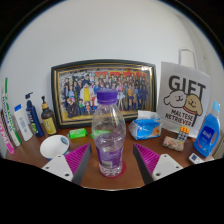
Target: Pour water
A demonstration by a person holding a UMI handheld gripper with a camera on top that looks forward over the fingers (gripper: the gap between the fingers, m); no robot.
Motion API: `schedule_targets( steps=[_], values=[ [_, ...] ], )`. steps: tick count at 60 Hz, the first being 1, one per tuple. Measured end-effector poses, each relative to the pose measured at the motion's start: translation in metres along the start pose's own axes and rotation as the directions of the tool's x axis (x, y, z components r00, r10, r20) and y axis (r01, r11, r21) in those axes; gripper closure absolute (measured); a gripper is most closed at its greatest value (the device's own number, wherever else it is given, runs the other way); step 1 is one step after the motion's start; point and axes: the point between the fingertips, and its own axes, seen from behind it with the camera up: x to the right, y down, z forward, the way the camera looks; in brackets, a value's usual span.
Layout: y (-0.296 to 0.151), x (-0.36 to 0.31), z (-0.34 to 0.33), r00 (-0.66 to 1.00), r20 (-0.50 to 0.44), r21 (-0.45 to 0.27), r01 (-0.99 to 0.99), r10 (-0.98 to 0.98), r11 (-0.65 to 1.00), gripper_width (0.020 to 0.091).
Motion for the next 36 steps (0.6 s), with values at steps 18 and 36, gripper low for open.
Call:
schedule_targets(
  steps=[18,36],
  values=[
    [-0.008,-0.034,-0.158,0.996,-0.036,-0.114,0.075,-0.08,0.991,0.0251],
    [0.001,-0.113,-0.32,0.986,0.02,-0.152,0.168,-0.167,0.974,0.0251]
  ],
)
